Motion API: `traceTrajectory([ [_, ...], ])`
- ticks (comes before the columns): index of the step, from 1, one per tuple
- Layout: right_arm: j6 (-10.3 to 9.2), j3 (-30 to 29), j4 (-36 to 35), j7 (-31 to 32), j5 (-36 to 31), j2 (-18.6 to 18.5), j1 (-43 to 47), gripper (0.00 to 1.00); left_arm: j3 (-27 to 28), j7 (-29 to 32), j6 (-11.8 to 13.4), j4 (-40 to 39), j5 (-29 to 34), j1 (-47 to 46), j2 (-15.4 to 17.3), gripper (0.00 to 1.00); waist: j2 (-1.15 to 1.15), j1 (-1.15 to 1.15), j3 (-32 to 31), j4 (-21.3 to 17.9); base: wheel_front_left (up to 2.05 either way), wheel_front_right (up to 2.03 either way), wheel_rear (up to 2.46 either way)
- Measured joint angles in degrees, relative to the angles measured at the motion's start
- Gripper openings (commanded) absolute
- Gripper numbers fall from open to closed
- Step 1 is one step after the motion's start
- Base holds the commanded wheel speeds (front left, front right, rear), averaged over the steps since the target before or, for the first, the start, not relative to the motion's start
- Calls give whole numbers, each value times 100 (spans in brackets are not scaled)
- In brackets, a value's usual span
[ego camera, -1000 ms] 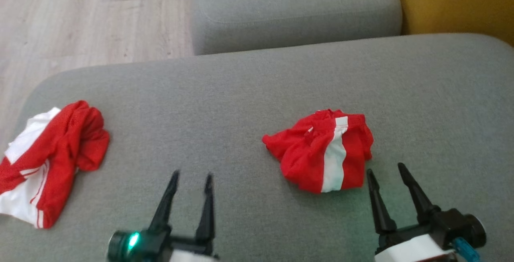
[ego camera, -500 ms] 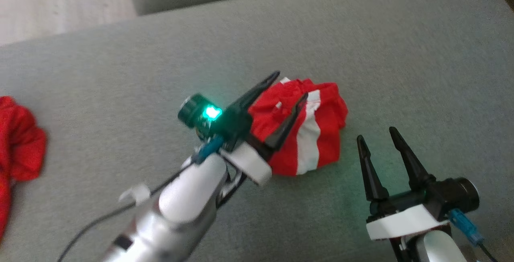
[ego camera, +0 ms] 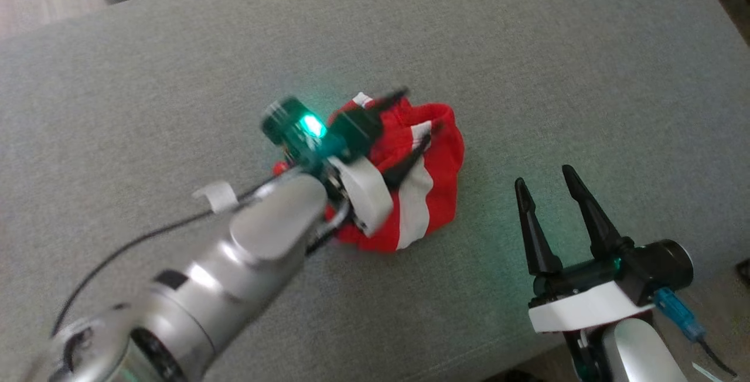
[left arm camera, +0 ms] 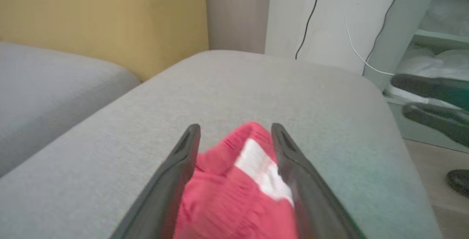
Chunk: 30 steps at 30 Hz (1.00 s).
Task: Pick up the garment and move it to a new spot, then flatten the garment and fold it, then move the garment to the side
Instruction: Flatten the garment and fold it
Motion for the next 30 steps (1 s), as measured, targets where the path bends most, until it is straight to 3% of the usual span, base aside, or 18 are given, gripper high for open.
traceTrajectory([
  [6,0,4,-10,0,21,0,-7,100,-467,55,0,470,-326,-325,23,100,0,1,109,-82,0,0,0],
  [10,0,-64,-20,0,20,1,-6,100,-797,243,0,210,-691,-279,18,100,0,0,117,-36,0,0,0],
  [16,0,-87,-19,0,19,1,-8,100,-925,266,0,-243,-697,-289,108,100,0,0,108,68,0,0,0],
  [22,0,-16,-19,0,11,1,-32,100,-937,708,0,-747,-283,-224,138,100,0,0,137,88,0,0,0],
  [30,0,-4,-20,0,16,0,-132,100,-956,1033,0,-977,59,-42,421,100,0,0,180,-30,0,0,0],
])
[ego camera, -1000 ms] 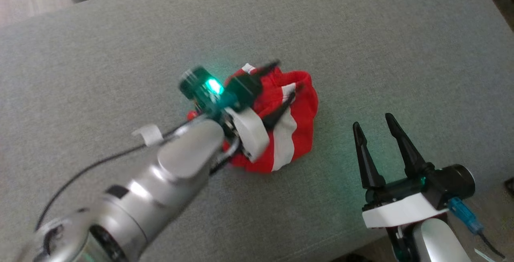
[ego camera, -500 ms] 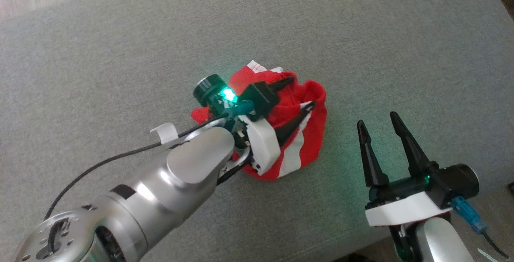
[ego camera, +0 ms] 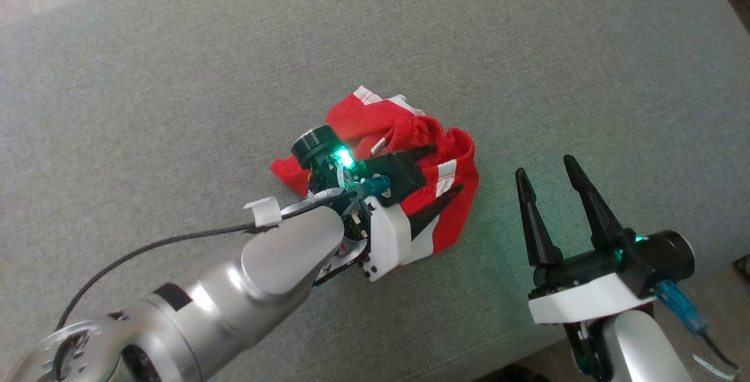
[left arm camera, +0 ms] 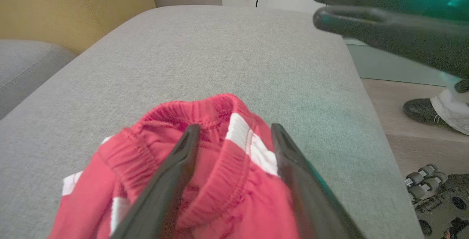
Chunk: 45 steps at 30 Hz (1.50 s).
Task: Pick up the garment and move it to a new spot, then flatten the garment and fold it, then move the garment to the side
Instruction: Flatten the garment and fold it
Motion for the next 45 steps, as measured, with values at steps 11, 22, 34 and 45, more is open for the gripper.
traceTrajectory([
  [11,0,213,65,0,97,0,1,100,-22,399,0,-276,-343,357,94,0,0,0,-160,-235,0,0,0],
  [22,0,457,166,0,120,-1,18,100,-73,169,0,-771,-1384,-46,414,0,0,0,-555,-555,0,0,0],
  [34,0,892,269,0,74,-48,140,100,479,-641,0,-638,-2668,-2842,514,0,0,-1,-817,-488,0,0,0],
  [45,0,780,197,0,143,-113,35,100,-91,168,1,-813,-2557,-1442,870,100,0,0,-450,-319,0,0,0],
])
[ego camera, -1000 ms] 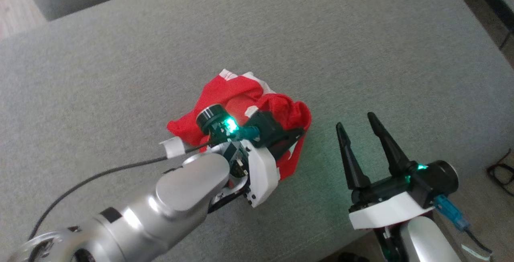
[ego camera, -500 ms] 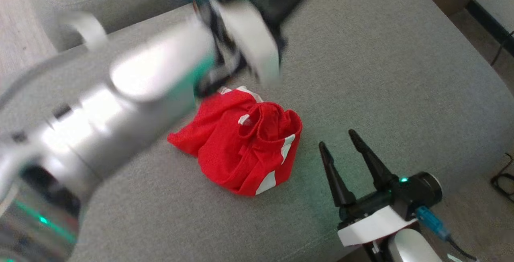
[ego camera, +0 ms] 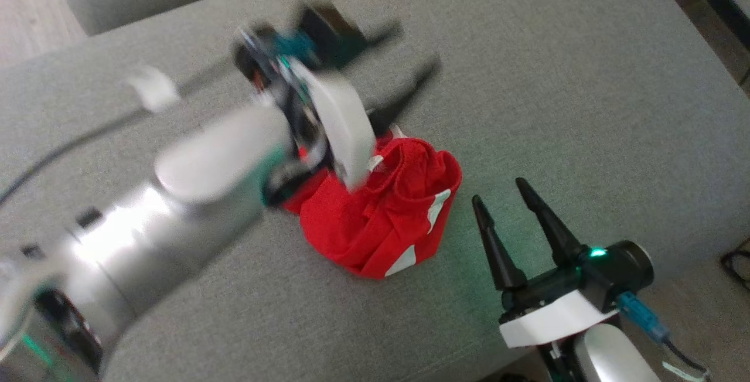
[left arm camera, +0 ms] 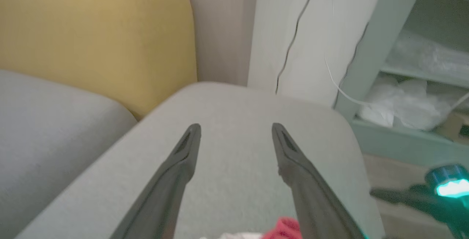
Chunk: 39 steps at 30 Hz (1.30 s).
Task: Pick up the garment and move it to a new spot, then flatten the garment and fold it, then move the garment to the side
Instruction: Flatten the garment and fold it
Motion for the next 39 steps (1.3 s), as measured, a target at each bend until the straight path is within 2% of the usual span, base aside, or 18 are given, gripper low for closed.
traceTrajectory([
  [5,0,-245,-103,0,-1,48,19,100,-36,1169,-1,-1070,604,722,99,100,0,0,176,-169,0,0,0],
  [8,0,-404,-149,0,0,68,131,100,-34,1684,-1,-1596,818,952,289,100,0,0,247,-364,0,0,0],
  [10,0,-514,-166,0,55,86,265,100,-34,1976,-1,-1769,1193,1128,457,100,0,0,291,-510,0,0,0],
  [13,0,-686,-219,0,248,94,422,100,-36,1956,-1,-1513,2025,1355,660,100,0,0,367,-704,0,0,0],
  [17,0,-783,-294,0,305,100,465,100,-26,1827,-1,-782,2335,1510,634,100,0,0,505,-835,0,0,0],
  [21,0,-878,-326,0,250,115,463,100,1,1833,0,-301,2670,1552,387,100,0,0,595,-823,0,0,0],
  [25,0,-1046,-420,0,235,116,430,100,77,1871,10,-36,2683,1544,99,100,0,0,699,-700,0,0,0],
  [26,0,-1078,-437,0,215,116,409,100,92,1803,23,25,2688,1535,33,60,0,0,727,-661,0,0,0],
  [27,0,-1092,-441,0,187,116,379,100,119,1711,49,102,2702,1530,-30,39,0,0,752,-619,0,0,0],
  [28,0,-1105,-442,0,162,116,339,100,136,1625,51,172,2696,1530,-94,12,0,0,772,-576,0,0,0],
  [29,0,-1103,-444,0,131,116,303,100,136,1580,51,252,2666,1534,-159,0,0,0,783,-531,0,0,0],
  [35,0,-1074,-444,0,51,119,227,100,166,1057,47,531,2614,1546,-352,0,0,0,701,-410,0,0,0],
  [39,0,-1058,-422,0,36,119,248,100,641,493,47,609,2229,1523,-644,0,0,0,495,-367,0,0,0],
])
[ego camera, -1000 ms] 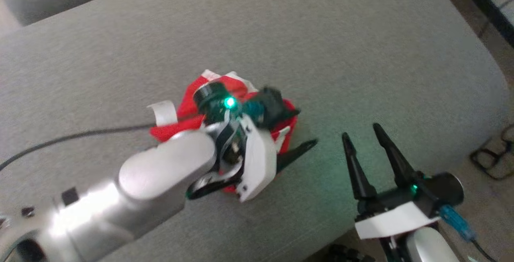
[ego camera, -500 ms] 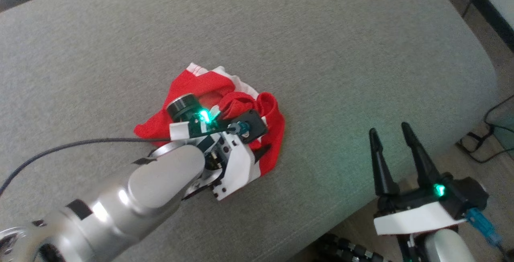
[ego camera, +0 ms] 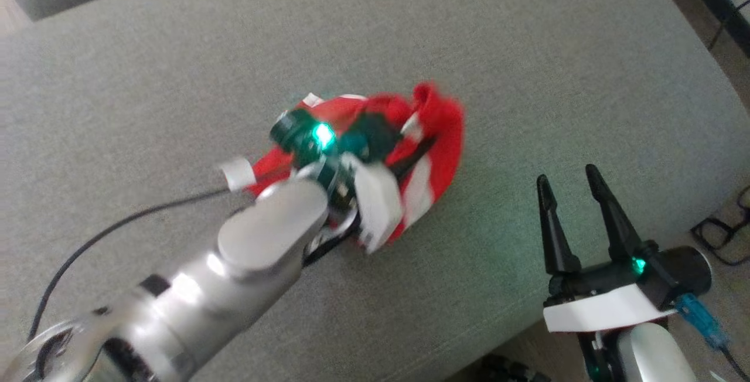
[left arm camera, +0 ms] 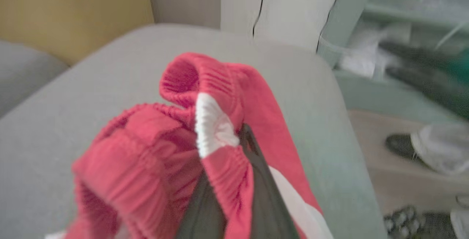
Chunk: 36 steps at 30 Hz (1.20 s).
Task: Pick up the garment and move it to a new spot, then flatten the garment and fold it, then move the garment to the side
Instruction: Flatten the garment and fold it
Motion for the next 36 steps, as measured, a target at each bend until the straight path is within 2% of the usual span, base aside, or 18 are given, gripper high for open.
traceTrajectory([
  [6,0,99,19,0,-1,0,72,100,1067,-550,0,-238,-715,-775,-398,0,0,0,-409,57,0,0,0],
  [10,0,133,26,0,-82,-1,271,100,1814,-896,92,-354,-964,-1591,-411,0,0,-1,-674,176,0,0,0],
  [13,0,126,33,0,-144,-2,343,100,2178,-1083,203,-355,-1188,-1731,-353,0,0,-1,-806,351,0,0,0],
  [16,0,74,32,0,-196,-3,352,100,2105,-1147,230,-319,-1236,-1181,-216,0,0,-1,-897,569,0,0,0],
  [21,0,88,27,0,-260,-3,369,100,1726,-1611,358,-52,-1394,818,-151,0,0,-1,-930,975,0,0,0],
  [25,0,81,24,0,-290,-9,367,100,1474,-2131,361,219,-1217,2050,-123,0,0,-1,-879,1278,0,0,0],
  [27,0,77,25,0,-293,-24,367,100,1599,-2224,442,227,-1035,2296,-156,0,0,-1,-858,1426,0,0,0],
  [29,0,73,27,0,-293,-44,369,100,1968,-2239,466,-24,-748,2458,-210,0,0,-1,-850,1574,0,0,0],
  [30,0,79,27,0,-293,-55,369,100,2157,-2242,419,-252,-530,2553,-229,69,0,-1,-846,1645,0,0,0],
  [31,0,87,33,0,-293,-66,369,100,2338,-2256,359,-464,-294,2669,-260,100,0,-1,-842,1715,0,0,0],
  [33,0,118,65,0,-292,-75,368,100,2849,-2261,299,-748,122,3254,-427,100,0,0,-851,1890,0,0,0],
  [36,0,157,91,0,-292,-75,370,100,3187,-2260,190,-704,191,3943,-482,100,0,0,-917,1987,0,0,0],
])
